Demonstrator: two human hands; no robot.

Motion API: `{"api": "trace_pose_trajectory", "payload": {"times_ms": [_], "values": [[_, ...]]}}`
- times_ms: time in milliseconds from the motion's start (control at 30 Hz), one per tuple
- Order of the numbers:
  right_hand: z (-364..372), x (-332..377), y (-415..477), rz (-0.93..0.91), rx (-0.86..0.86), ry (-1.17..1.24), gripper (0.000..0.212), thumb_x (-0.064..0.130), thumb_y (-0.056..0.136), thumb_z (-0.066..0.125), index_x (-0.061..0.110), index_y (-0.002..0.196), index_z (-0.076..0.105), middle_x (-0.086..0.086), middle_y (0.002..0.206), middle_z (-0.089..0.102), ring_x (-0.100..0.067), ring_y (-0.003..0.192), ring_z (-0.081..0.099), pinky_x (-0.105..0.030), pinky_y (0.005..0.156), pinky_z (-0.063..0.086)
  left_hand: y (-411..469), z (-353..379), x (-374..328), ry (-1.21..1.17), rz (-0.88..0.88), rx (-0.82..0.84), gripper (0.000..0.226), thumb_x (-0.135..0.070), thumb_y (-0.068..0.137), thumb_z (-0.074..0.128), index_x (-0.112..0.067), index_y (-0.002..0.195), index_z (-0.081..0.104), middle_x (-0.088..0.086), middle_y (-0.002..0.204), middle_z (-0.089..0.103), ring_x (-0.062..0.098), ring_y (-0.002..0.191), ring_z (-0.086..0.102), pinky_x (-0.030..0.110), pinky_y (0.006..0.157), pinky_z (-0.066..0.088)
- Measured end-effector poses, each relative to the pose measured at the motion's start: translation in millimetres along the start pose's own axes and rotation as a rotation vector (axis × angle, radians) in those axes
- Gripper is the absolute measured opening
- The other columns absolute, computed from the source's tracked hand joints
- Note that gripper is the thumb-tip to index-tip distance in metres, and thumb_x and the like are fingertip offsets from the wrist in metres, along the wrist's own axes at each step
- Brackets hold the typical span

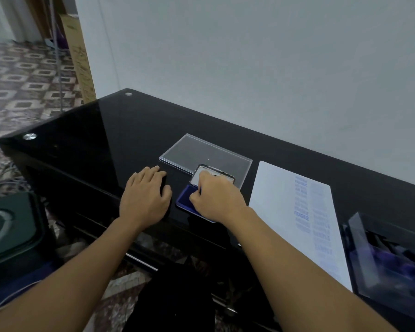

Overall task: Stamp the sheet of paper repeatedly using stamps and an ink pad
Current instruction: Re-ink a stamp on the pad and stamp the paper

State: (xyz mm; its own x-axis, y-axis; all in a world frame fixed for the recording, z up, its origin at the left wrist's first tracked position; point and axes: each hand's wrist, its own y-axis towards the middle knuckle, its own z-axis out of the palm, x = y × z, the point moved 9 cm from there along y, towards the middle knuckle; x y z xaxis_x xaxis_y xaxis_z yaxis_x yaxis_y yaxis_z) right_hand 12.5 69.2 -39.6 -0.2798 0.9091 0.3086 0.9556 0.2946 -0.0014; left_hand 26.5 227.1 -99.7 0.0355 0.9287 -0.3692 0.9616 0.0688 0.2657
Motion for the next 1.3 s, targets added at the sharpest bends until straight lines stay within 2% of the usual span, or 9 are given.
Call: {"api": "trace_pose_trajectory", "payload": {"times_ms": [200, 400, 500, 667, 867, 933, 1067, 1200, 1300], "values": [[8.8, 3.9, 1.3, 0.001, -0.053, -0.009, 0.012, 0.025, 0.094, 0.050, 0.018, 0.097, 0.040, -0.011, 0.097, 0.065, -0.028, 0.081, 0.054, -0.035, 0.065, 0.040, -0.3, 0.9, 0.8, 0.016, -0.014, -0.027, 0.046, -0.036, 0.098, 0.044, -0.018, 0.140, 0.051, 0.003, 0.152, 0.044, 0.021, 0.144, 0.032, 0.043, 0.121, 0.021], [10.0, 3.0, -1.2, -0.022, -0.110, 0.038, 0.011, 0.021, 0.097, 0.048, 0.020, 0.098, 0.037, -0.005, 0.085, 0.058, -0.023, 0.073, 0.052, -0.031, 0.060, 0.040, -0.1, 0.2, 1.1, 0.024, -0.037, -0.059, 0.045, -0.036, 0.096, 0.046, -0.019, 0.137, 0.054, 0.001, 0.149, 0.047, 0.020, 0.142, 0.036, 0.043, 0.120, 0.023], [9.4, 3.8, -1.4, -0.046, -0.137, 0.030, 0.008, 0.022, 0.099, 0.047, 0.017, 0.104, 0.043, -0.008, 0.091, 0.065, -0.022, 0.073, 0.052, -0.031, 0.060, 0.044, 0.3, -0.1, 1.2, 0.021, -0.043, -0.073, 0.044, -0.035, 0.095, 0.047, -0.019, 0.135, 0.055, 0.002, 0.148, 0.048, 0.020, 0.141, 0.037, 0.042, 0.119, 0.024], [12.7, 0.9, 8.5, -0.021, -0.117, 0.022, 0.009, 0.023, 0.099, 0.046, 0.017, 0.101, 0.040, -0.010, 0.092, 0.067, -0.027, 0.078, 0.059, -0.038, 0.065, 0.052, 0.6, -0.2, 1.8, 0.021, -0.033, -0.095, 0.044, -0.036, 0.093, 0.047, -0.018, 0.132, 0.058, 0.002, 0.146, 0.051, 0.020, 0.140, 0.039, 0.043, 0.118, 0.027], [10.6, 1.4, 3.9, -0.016, -0.125, 0.039, 0.012, 0.021, 0.100, 0.046, 0.020, 0.097, 0.034, -0.004, 0.082, 0.055, -0.025, 0.073, 0.051, -0.033, 0.060, 0.040, 0.7, -0.2, 1.3, 0.033, -0.032, -0.089, 0.048, -0.039, 0.091, 0.042, -0.018, 0.131, 0.058, 0.003, 0.145, 0.052, 0.021, 0.138, 0.041, 0.044, 0.117, 0.029], [10.7, 3.4, -1.0, -0.029, -0.138, 0.038, 0.009, 0.021, 0.100, 0.047, 0.020, 0.101, 0.038, -0.005, 0.086, 0.058, -0.022, 0.074, 0.050, -0.030, 0.060, 0.040, 0.5, 0.5, 2.1, 0.035, -0.038, -0.086, 0.044, -0.035, 0.093, 0.049, -0.018, 0.132, 0.057, 0.003, 0.145, 0.051, 0.022, 0.138, 0.041, 0.044, 0.117, 0.028], [12.7, 6.6, -6.6, -0.042, -0.134, 0.040, 0.015, 0.023, 0.101, 0.048, 0.019, 0.115, 0.044, -0.010, 0.105, 0.067, -0.025, 0.086, 0.061, -0.031, 0.064, 0.046, 0.5, 0.3, 1.4, 0.034, -0.051, -0.086, 0.043, -0.033, 0.094, 0.051, -0.018, 0.133, 0.057, 0.003, 0.146, 0.050, 0.022, 0.139, 0.040, 0.044, 0.118, 0.027], [9.0, 2.4, -2.1, -0.018, -0.106, 0.064, 0.010, 0.020, 0.101, 0.046, 0.020, 0.100, 0.036, -0.005, 0.085, 0.053, -0.025, 0.075, 0.049, -0.034, 0.063, 0.039, 0.8, 0.2, 1.6, 0.028, -0.043, -0.099, 0.043, -0.033, 0.093, 0.050, -0.017, 0.131, 0.058, 0.003, 0.145, 0.051, 0.022, 0.139, 0.040, 0.044, 0.118, 0.027], [10.2, 1.2, 6.6, 0.003, -0.092, 0.049, 0.007, 0.022, 0.100, 0.047, 0.018, 0.101, 0.042, -0.008, 0.088, 0.063, -0.027, 0.079, 0.058, -0.038, 0.065, 0.051, 1.0, 1.2, 2.0, 0.028, -0.037, -0.095, 0.045, -0.037, 0.092, 0.046, -0.017, 0.131, 0.058, 0.003, 0.144, 0.052, 0.022, 0.138, 0.041, 0.044, 0.117, 0.028]]}}
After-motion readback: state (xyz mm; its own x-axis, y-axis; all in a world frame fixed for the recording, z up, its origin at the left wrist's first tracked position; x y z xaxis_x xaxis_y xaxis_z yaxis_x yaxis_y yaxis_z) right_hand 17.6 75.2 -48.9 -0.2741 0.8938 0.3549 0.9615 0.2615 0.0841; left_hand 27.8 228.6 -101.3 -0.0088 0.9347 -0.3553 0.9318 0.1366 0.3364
